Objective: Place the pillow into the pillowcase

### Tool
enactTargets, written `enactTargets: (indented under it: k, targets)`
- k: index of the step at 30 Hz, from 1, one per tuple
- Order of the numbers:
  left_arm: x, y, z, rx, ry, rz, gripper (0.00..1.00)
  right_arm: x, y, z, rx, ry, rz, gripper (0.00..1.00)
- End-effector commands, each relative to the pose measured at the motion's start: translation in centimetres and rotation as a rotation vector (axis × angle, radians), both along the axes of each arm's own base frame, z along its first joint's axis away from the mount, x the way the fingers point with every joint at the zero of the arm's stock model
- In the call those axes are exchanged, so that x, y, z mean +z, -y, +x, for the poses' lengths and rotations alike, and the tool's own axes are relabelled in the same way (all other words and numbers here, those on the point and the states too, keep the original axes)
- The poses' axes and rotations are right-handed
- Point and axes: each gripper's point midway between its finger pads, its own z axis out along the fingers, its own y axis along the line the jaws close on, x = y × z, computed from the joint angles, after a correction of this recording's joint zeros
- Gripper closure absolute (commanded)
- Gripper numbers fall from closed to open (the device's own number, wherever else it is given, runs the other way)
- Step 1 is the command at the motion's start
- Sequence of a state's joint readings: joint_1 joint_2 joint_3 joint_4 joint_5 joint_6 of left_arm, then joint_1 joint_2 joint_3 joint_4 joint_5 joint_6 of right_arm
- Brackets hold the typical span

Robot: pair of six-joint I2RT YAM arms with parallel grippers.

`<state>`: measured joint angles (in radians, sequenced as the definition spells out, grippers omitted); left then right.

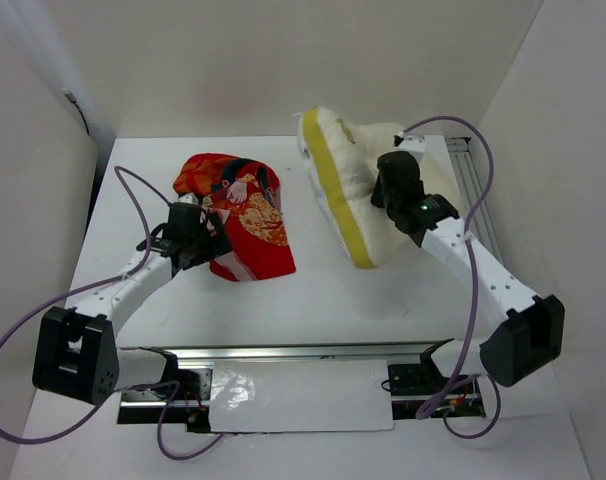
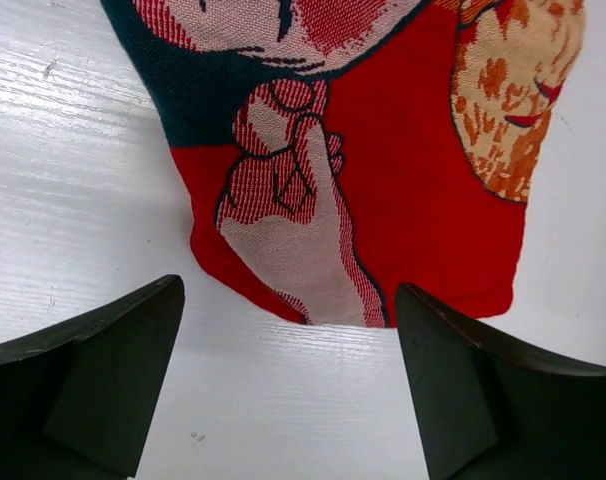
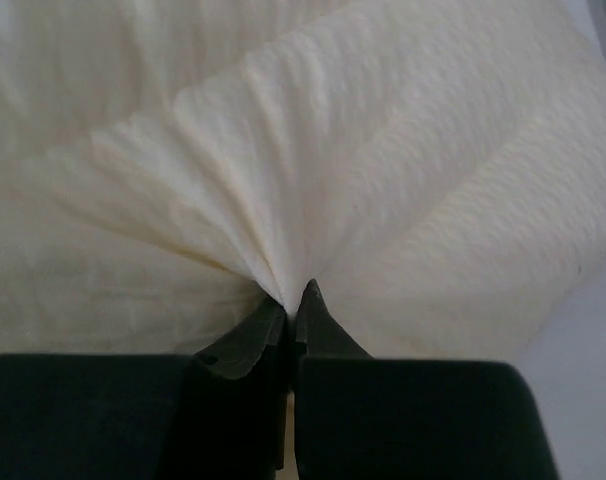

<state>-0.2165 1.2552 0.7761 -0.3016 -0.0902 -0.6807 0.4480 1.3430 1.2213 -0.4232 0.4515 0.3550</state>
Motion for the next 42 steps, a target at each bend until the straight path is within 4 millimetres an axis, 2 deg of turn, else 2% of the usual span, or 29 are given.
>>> enactTargets:
  k: [1,5,8,10,11,12,14,16,18,20,21,23,25,26,27,28,29,30,31,32,33,34,35,36,37,38,40,41,42]
  targets:
    - [0.9,0.3,2.0,-0.018,0.048,0.001,0.01,-0.5,1.9,-2.5,-0.047,-0.034,-0.017,1.0]
    - [0.0,-1.0,2.0,0.049,0.0,0.034,0.01,-5.9,0.2,-4.9,0.124,-0.182,-0.035,1.0]
    - [-0.6,-1.6,1.1,0.068,-0.032,0.036,0.01,-7.4,0.7,-6.3,0.1,-0.223,-0.092,0.94]
    - [-1.3,-1.0,0.5,0.055,-0.045,0.004,0.01,-6.9,0.8,-6.4,0.073,-0.199,-0.101,0.89]
    - [-1.7,-0.4,0.1,0.042,-0.056,-0.029,0.01,-6.2,0.8,-6.1,0.059,-0.181,-0.09,0.83]
    - [-2.7,-0.2,-0.8,0.03,-0.073,-0.042,0.01,-5.7,0.7,-5.9,0.059,-0.17,-0.084,0.62]
    - [-3.4,0.5,-1.0,0.018,-0.064,-0.072,0.01,-4.8,-0.2,-5.1,0.075,-0.153,-0.063,0.37]
    - [-3.8,0.9,-0.8,0.007,-0.055,-0.074,0.04,-3.4,-2.3,-4.4,0.141,-0.12,-0.033,0.24]
    - [-4.3,1.1,-0.6,0.001,-0.054,-0.081,0.1,-3.0,-4.2,-3.9,0.212,-0.114,-0.034,0.24]
    - [-4.8,1.1,-0.5,0.002,-0.072,-0.078,0.21,-1.6,-7.7,-4.2,0.322,-0.087,-0.007,0.24]
    - [-5.7,1.1,-0.7,0.003,-0.1,-0.072,0.25,-2.0,-9.1,-4.2,0.378,-0.09,-0.025,0.24]
    - [-5.7,1.2,-0.1,0.003,-0.104,-0.071,0.34,-1.7,-12.3,-4.7,0.479,-0.065,-0.01,0.21]
    - [-5.9,1.0,0.2,0.012,-0.109,-0.059,0.48,-2.3,-13.7,-4.0,0.496,-0.065,-0.024,0.21]
    - [-6.0,0.7,0.3,0.023,-0.119,-0.043,0.69,-2.5,-14.5,-3.9,0.506,-0.065,-0.025,0.21]
    - [-5.9,0.4,0.3,0.035,-0.124,-0.027,1.0,-2.1,-14.9,-3.3,0.511,-0.05,-0.026,0.21]
    - [-5.7,-0.7,0.6,0.075,-0.118,0.024,1.0,-3.4,-15.5,-2.8,0.524,-0.072,-0.042,0.21]
    - [-4.7,-1.4,1.3,0.102,-0.095,0.054,1.0,-3.5,-16.2,-2.3,0.532,-0.066,-0.034,0.21]
    - [-4.8,-2.6,0.5,0.148,-0.14,0.095,1.0,-3.1,-16.8,-1.6,0.532,-0.058,-0.03,0.21]
    - [-3.9,-5.0,0.6,0.233,-0.132,0.159,1.0,-3.4,-17.3,-1.2,0.526,-0.06,-0.042,0.21]
    - [-2.1,-6.0,1.2,0.309,-0.106,0.159,1.0,-5.0,-18.0,-0.6,0.52,-0.093,-0.049,0.21]
    - [-1.8,-7.3,0.8,0.368,-0.128,0.177,1.0,-4.6,-19.1,-0.1,0.526,-0.074,-0.047,0.21]
    - [-1.9,-10.2,-1.3,0.501,-0.213,0.202,1.0,-6.3,-19.4,0.4,0.518,-0.103,-0.067,0.21]
    - [-0.5,-11.5,-1.4,0.574,-0.224,0.198,1.0,-6.9,-20.2,0.3,0.526,-0.112,-0.079,0.22]
    - [-0.2,-12.7,-2.3,0.63,-0.259,0.205,1.0,-7.0,-20.9,0.4,0.537,-0.11,-0.079,0.24]
    - [0.2,-14.5,-3.7,0.699,-0.313,0.206,1.0,-8.4,-21.4,0.8,0.532,-0.13,-0.081,0.29]
    - [-0.2,-14.9,-4.5,0.715,-0.355,0.201,0.99,-8.8,-21.8,1.0,0.539,-0.138,-0.08,0.34]
    - [0.3,-14.9,-4.3,0.732,-0.352,0.179,0.63,-9.5,-22.7,1.1,0.56,-0.156,-0.061,0.37]
    - [0.6,-13.8,-3.4,0.662,-0.34,0.125,0.42,-10.1,-23.2,1.4,0.567,-0.162,-0.058,0.37]
    - [0.6,-12.9,-2.8,0.613,-0.329,0.1,0.35,-9.6,-23.8,2.0,0.568,-0.143,-0.048,0.37]
